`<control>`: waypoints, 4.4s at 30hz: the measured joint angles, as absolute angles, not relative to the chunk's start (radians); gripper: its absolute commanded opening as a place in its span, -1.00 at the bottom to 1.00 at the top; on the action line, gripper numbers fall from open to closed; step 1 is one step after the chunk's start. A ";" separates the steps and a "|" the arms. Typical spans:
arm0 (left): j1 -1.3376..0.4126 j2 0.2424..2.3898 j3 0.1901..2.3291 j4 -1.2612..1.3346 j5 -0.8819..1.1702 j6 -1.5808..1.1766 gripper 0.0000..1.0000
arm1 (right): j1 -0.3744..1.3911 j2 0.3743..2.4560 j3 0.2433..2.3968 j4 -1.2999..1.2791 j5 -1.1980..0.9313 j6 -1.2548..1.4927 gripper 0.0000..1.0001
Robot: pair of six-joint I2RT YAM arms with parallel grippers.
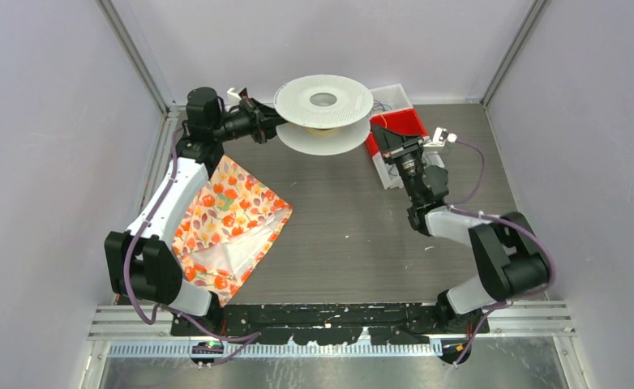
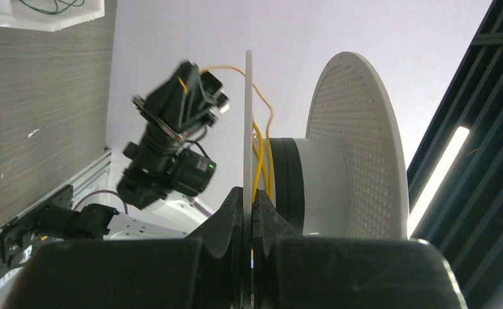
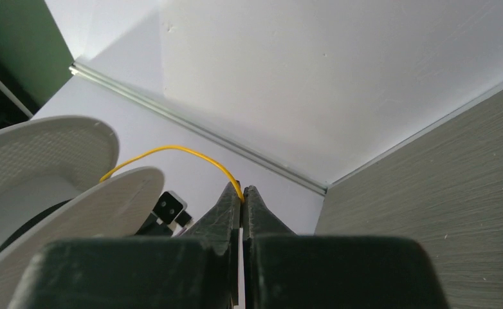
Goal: Wrap the cables
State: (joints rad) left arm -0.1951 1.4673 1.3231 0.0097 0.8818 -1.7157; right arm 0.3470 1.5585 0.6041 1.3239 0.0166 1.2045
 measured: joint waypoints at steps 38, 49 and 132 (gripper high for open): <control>-0.260 1.333 1.292 -0.387 0.375 -1.303 -0.99 | 0.799 1.164 1.029 0.026 -0.061 0.849 -0.99; -0.309 1.255 1.287 -0.381 0.192 -1.186 -0.99 | 0.804 1.244 1.042 0.192 -0.024 1.047 -0.99; -0.525 2.082 0.649 1.359 0.172 -1.358 -0.99 | 0.659 1.946 0.442 1.282 0.223 2.022 -0.26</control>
State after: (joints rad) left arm -0.5247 2.0815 0.6487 1.3586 0.1719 -1.3582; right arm 0.6586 1.9465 0.4416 1.2816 0.2226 2.0224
